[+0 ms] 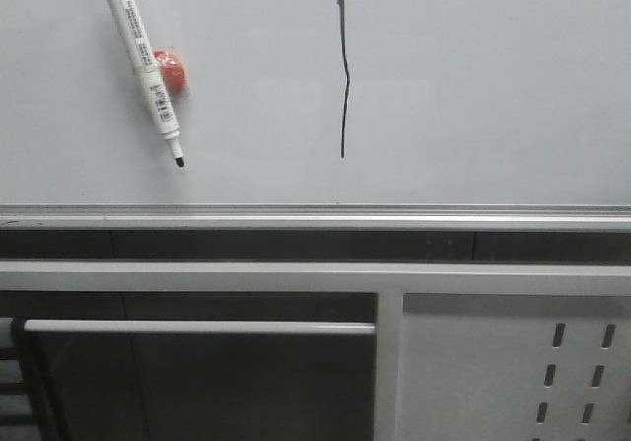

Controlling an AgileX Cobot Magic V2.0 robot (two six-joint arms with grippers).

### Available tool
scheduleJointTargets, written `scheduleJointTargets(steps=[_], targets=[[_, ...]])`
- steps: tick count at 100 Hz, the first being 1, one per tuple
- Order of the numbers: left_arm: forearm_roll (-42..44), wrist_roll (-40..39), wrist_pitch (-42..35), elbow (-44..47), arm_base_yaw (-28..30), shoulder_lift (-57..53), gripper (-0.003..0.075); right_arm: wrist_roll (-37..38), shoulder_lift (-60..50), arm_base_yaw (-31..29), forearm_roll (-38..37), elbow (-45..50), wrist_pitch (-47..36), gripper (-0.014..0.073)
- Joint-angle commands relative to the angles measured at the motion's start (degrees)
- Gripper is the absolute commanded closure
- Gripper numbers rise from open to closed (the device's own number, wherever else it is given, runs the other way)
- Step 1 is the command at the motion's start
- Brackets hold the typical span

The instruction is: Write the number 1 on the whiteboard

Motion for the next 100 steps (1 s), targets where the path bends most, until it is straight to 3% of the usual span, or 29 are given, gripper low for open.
scheduleJointTargets(steps=[1, 18, 44, 59, 71, 100], targets=[[-0.77, -0.52, -4.71, -1.54, 0.12, -1.5, 0.0738, 0.99, -2.27, -3.69, -2.08, 1.56, 4.86, 0.0665], [-0.77, -0.52, -4.71, -1.54, 0.12, -1.5, 0.0738, 18.66, -2.91, -5.64, -18.54, 1.56, 14.17, 0.0665], [-0.77, -0.52, -4.71, -1.54, 0.12, -1.5, 0.0738, 22.1, -2.91, -5.32, -28.61, 1.56, 19.93, 0.0665], [-0.77, -0.52, -4.71, -1.54, 0.12, -1.5, 0.0738, 22.1, -2.91, -5.32, -29.88, 1.56, 23.65, 0.0665], [-0.77, -0.52, -4.71, -1.54, 0.12, -1.5, 0.0738, 22.1, -2.91, -5.32, -25.97, 1.56, 28.4, 0.0665], [-0.77, -0.52, -4.71, -1.54, 0.12, -1.5, 0.0738, 22.0, -2.91, -5.06, -26.4, 1.56, 28.37, 0.0665]])
